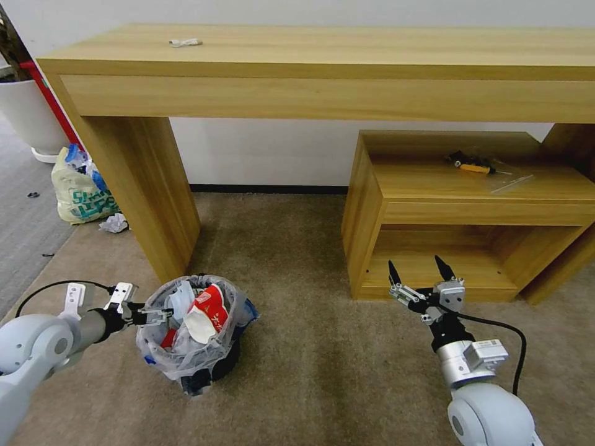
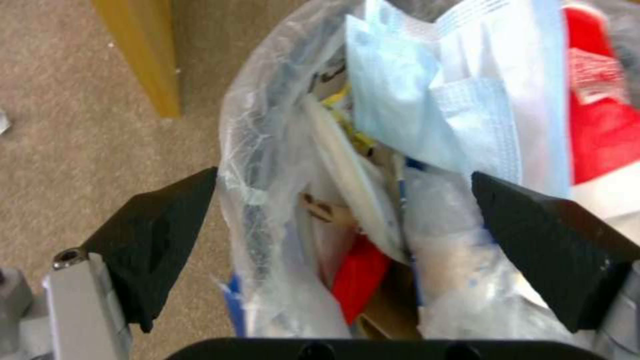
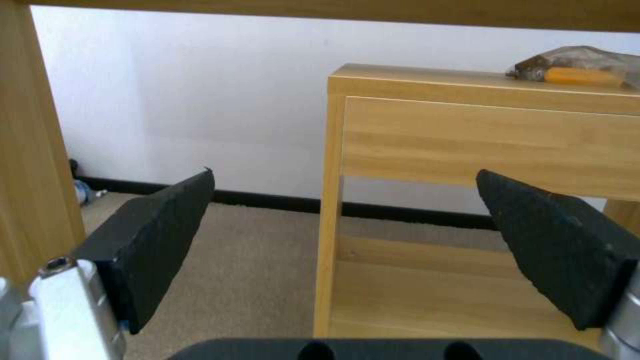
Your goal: Pick up the trash bin and place the garbage on the floor into it.
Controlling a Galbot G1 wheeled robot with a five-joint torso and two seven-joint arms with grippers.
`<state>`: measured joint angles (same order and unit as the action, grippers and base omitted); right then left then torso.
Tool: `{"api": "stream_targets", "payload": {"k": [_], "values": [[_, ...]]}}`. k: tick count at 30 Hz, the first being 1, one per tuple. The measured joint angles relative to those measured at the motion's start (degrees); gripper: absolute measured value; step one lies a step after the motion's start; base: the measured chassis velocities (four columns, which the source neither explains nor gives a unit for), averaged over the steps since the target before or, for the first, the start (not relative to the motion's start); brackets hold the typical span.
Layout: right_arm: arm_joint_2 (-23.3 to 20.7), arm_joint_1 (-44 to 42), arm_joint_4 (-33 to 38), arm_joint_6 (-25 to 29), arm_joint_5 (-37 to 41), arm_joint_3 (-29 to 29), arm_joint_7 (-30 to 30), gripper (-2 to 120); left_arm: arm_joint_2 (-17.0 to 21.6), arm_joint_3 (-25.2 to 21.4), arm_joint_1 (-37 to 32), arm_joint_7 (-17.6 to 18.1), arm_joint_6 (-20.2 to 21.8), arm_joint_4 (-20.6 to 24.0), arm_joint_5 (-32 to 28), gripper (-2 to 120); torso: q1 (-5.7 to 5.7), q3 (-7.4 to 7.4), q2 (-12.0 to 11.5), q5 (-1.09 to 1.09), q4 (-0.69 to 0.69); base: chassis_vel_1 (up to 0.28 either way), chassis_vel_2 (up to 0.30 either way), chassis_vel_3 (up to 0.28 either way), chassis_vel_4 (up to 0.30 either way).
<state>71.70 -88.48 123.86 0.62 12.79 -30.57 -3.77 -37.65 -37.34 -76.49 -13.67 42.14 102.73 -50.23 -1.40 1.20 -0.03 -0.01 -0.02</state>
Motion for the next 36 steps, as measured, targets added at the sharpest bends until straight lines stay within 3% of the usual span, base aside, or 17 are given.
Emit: {"api": "stream_targets", "payload": {"k": [9,25,28,31,32,36], "values": [[0.25,0.13,0.00,0.00,0.00,0.19,-0.03,100,1.26,-2.83,-1.47,-0.87,0.01,2.18,-0.75,100,0.00,0.00,0.00,0.00,0.00,0.000,0.000,0.000,0.000],[-0.54,0.04,1.22,-0.77,1.05,0.10,-0.32,100,0.47,-13.22,-7.77,-3.28,0.01,6.52,-2.15,100,0.00,0.00,0.00,0.00,0.00,0.000,0.000,0.000,0.000],[-1.20,-0.17,1.45,-1.18,1.64,-0.02,-0.83,100,-1.85,-15.17,-8.32,-0.57,0.00,7.99,-2.76,100,0.00,0.00,0.00,0.01,0.00,0.000,0.000,0.000,0.000],[-2.23,-0.47,1.39,-1.45,2.38,-0.41,-1.01,100,-6.05,-16.27,-8.97,6.46,-0.18,10.30,-5.82,100,0.00,0.00,0.00,-0.01,0.00,0.000,0.000,0.000,0.000],[-2.23,-0.47,1.39,-1.45,2.38,-0.41,-1.01,100,-6.05,-16.27,-8.97,6.46,-0.18,10.30,-5.82,100,0.00,0.00,0.00,-0.01,0.00,0.000,0.000,0.000,0.000],[-2.82,-0.50,1.18,-1.83,3.08,-0.62,-1.14,100,-11.12,-16.63,-10.24,10.39,-4.72,12.11,-6.25,100,0.00,0.00,0.00,0.00,0.00,0.000,0.000,0.000,0.000]]}}
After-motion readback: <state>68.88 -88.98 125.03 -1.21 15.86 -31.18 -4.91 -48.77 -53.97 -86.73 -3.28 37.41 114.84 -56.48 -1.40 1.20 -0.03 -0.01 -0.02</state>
